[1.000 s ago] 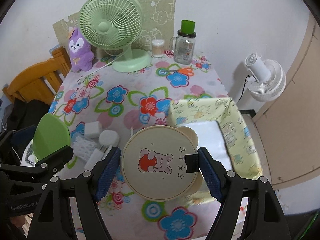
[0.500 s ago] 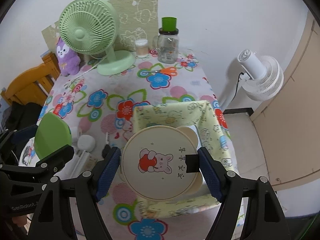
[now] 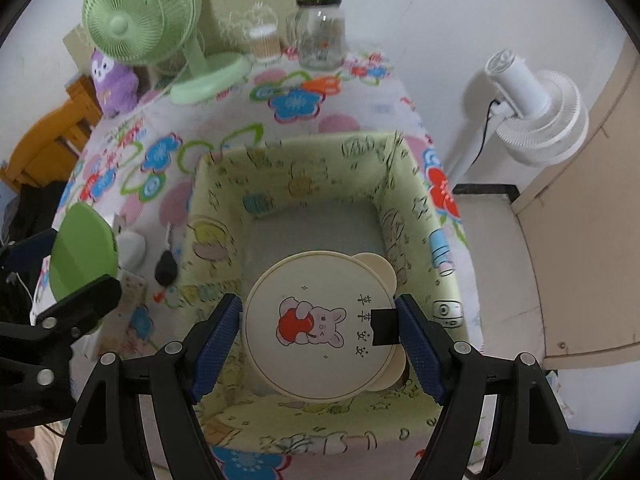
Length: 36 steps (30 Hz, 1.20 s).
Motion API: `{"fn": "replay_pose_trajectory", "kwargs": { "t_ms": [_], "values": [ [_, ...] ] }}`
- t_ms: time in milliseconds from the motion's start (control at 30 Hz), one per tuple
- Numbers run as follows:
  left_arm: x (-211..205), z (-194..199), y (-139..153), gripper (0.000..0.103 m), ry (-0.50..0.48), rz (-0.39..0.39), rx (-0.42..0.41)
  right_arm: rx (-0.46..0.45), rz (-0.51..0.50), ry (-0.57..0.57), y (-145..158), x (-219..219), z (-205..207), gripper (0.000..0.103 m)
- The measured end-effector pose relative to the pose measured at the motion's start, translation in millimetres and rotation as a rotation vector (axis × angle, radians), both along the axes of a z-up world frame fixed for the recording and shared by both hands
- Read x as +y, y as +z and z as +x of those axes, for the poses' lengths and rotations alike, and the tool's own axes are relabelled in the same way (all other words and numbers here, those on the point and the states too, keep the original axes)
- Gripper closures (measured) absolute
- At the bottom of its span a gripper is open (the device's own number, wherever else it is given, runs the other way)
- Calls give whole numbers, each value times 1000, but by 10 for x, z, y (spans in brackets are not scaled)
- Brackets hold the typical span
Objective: Organize rigid objects
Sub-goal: 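Carry the green pad toward the yellow basket with left while right drops the bear box inside, then lower the green pad into the yellow basket and open the left tool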
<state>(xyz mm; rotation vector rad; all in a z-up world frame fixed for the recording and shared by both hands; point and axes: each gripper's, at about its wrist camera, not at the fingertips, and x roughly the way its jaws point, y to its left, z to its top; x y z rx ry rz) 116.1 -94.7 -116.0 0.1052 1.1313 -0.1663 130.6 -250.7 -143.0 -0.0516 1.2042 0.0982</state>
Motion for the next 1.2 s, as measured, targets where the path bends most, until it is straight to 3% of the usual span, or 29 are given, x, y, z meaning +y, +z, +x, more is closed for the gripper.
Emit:
{"fn": "replay_pose_trajectory", "kwargs": {
  "t_ms": [433,633,933,1200],
  "values": [
    [-167,29,-122,7,-15,18,33,66,-4,67,-348,-1,47,22],
    [-207,74,-59,7,-24,7,16,41,24,92,-157,-15,-1,11],
    [-455,177,126,7,-69,-8,-29,-16,2,66,147,-200,-15,10],
    [-763,286,126,7,-86,-12,-26,-27,11,35,221,-487,35,10]
  ]
}}
